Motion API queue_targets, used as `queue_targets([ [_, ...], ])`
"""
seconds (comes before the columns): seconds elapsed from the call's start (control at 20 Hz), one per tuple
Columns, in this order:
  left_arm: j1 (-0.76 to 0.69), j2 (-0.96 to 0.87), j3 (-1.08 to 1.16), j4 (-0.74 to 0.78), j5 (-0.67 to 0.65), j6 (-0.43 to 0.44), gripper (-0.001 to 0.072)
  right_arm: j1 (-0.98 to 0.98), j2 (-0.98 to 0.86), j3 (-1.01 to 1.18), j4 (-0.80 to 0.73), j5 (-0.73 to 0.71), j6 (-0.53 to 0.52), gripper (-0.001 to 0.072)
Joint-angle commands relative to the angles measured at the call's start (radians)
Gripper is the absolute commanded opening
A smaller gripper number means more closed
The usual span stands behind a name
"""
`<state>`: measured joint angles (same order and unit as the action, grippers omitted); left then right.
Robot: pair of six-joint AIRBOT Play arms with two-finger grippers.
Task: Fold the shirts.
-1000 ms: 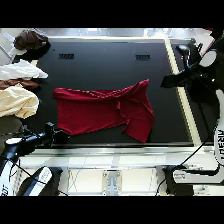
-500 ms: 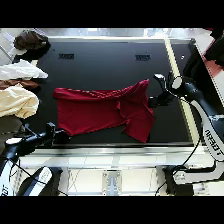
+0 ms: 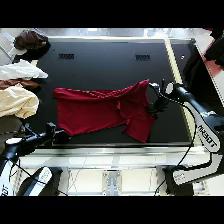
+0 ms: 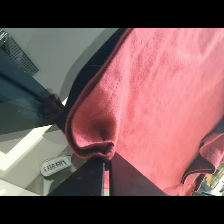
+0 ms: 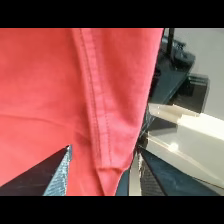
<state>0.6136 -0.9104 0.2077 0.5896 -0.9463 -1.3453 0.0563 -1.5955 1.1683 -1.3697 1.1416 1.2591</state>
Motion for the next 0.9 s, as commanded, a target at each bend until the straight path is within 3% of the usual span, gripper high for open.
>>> queue_targets([
  [0.0,-0.001,0.001,0.001,0.0,0.0,0.001,0.0016,0.001,-0.011,-0.003,0.017,-0.062,0.004,0.0403],
  [0.05,-0.001,0.001,0.001,0.0,0.0,0.001,0.0016,0.001,-0.011,-0.003,0.031,-0.084,0.003,0.0312],
  [0.25,-0.001,0.001,0.001,0.0,0.0,0.027,0.0016,0.001,-0.013,-0.003,0.051,-0.118,0.003,0.0265],
  [0.3,-0.001,0.001,0.001,0.0,0.0,0.031,0.0016,0.001,-0.013,-0.003,0.053,-0.118,0.003,0.0077],
  [0.35,-0.001,0.001,0.002,-0.002,0.0,0.031,0.0016,0.0,-0.013,0.0,0.056,-0.117,0.003,0.002],
  [0.4,-0.001,0.007,0.01,-0.012,0.0,0.055,0.0015,0.001,-0.008,0.01,0.057,-0.105,0.003,0.0019],
  [0.55,-0.001,0.096,0.148,-0.058,-0.049,0.245,0.0014,0.0,0.079,0.085,0.019,-0.019,0.002,0.0018],
  [0.75,0.005,0.296,0.539,0.032,-0.081,0.245,0.0014,0.0,0.362,0.214,-0.034,0.198,0.005,0.0018],
  [0.85,0.05,0.368,0.752,0.06,-0.045,0.188,0.0014,0.0,0.57,0.255,-0.042,0.252,0.039,0.0018],
])
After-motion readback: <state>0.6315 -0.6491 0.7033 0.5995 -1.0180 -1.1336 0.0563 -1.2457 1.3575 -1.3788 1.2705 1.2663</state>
